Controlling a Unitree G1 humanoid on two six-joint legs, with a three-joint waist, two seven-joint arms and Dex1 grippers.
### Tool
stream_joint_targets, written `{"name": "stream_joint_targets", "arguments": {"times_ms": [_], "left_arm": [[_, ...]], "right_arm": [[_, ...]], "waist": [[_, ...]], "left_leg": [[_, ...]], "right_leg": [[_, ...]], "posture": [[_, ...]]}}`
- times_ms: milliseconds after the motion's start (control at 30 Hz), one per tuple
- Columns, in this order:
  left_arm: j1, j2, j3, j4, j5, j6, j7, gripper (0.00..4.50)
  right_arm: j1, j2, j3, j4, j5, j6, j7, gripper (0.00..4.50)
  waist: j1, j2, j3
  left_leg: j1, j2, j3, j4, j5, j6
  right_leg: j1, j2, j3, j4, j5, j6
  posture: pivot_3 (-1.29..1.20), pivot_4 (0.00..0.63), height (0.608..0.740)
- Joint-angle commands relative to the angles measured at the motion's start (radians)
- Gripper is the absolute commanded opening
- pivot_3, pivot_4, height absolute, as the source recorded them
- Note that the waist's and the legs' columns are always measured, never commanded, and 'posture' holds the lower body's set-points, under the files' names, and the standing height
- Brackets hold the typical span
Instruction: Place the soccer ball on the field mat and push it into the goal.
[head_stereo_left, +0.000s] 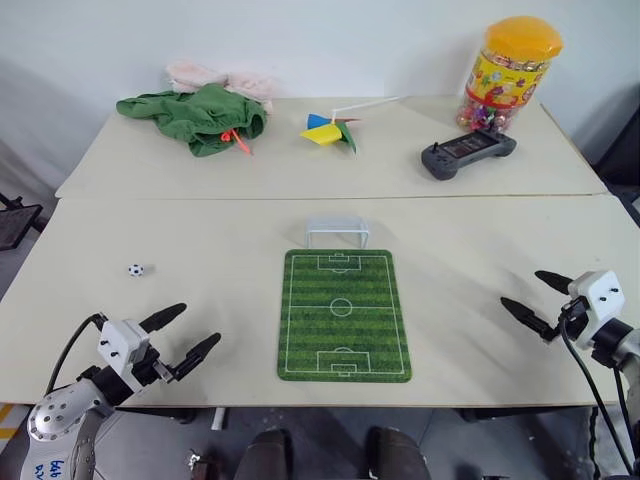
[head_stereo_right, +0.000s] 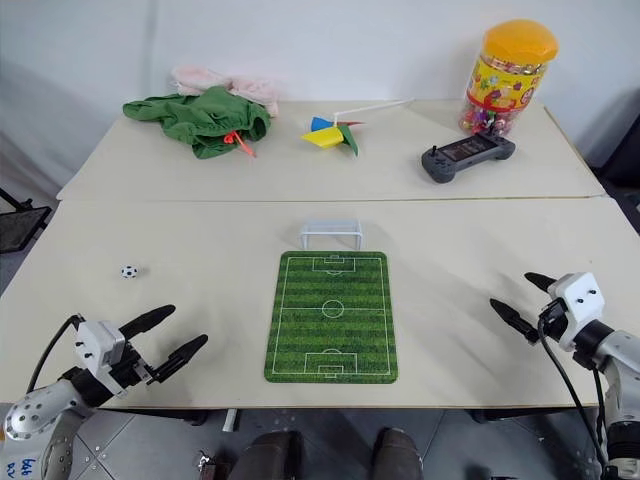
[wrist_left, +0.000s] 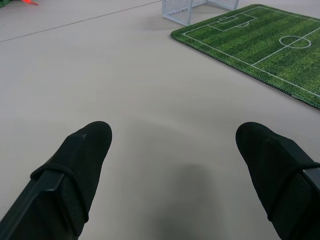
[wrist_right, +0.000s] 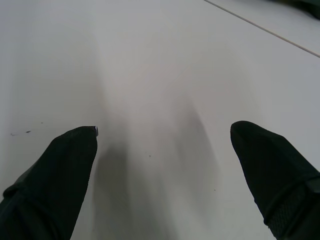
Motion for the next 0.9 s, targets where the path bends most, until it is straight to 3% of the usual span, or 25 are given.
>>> {"name": "stream_joint_targets", "arguments": {"times_ms": [33, 567, 733, 900], "left_arm": [[0.013, 0.021, 0.019, -0.044, -0.016, -0.002, -0.014, 4.46], [0.029, 0.017, 0.099, -0.217, -0.076, 0.186, 0.103, 4.46], [-0.043, 0.028, 0.145, -0.196, -0.025, 0.287, 0.264, 4.46], [-0.152, 0.026, 0.175, -0.183, -0.018, 0.380, 0.400, 4.46]], "right_arm": [[-0.002, -0.016, -0.020, -0.013, 0.016, -0.007, 0.001, 4.50], [-0.030, -0.004, -0.010, -0.076, 0.086, 0.002, 0.101, 4.50], [-0.063, 0.005, -0.003, -0.139, 0.192, 0.004, 0.285, 4.50], [-0.132, 0.011, 0.026, -0.116, 0.158, 0.012, 0.273, 4.50]], "waist": [[0.000, 0.000, 0.000], [0.000, 0.000, 0.000], [0.001, 0.000, 0.000], [0.002, -0.003, 0.002]], "left_leg": [[0.000, 0.000, 0.000, 0.000, 0.000, 0.000], [0.000, 0.001, 0.003, 0.000, 0.000, 0.000], [0.001, 0.003, 0.003, 0.000, 0.000, 0.000], [0.001, 0.003, 0.003, 0.002, 0.000, 0.000]], "right_leg": [[0.000, 0.000, 0.000, 0.000, 0.000, 0.000], [-0.002, 0.001, 0.003, 0.001, 0.001, 0.000], [-0.002, 0.003, 0.003, 0.000, 0.001, -0.001], [-0.002, 0.003, 0.004, 0.002, 0.002, -0.001]], "posture": [[0.00, 0.150, 0.740], [0.00, 0.150, 0.740], [0.00, 0.150, 0.740], [0.00, 0.150, 0.740]]}}
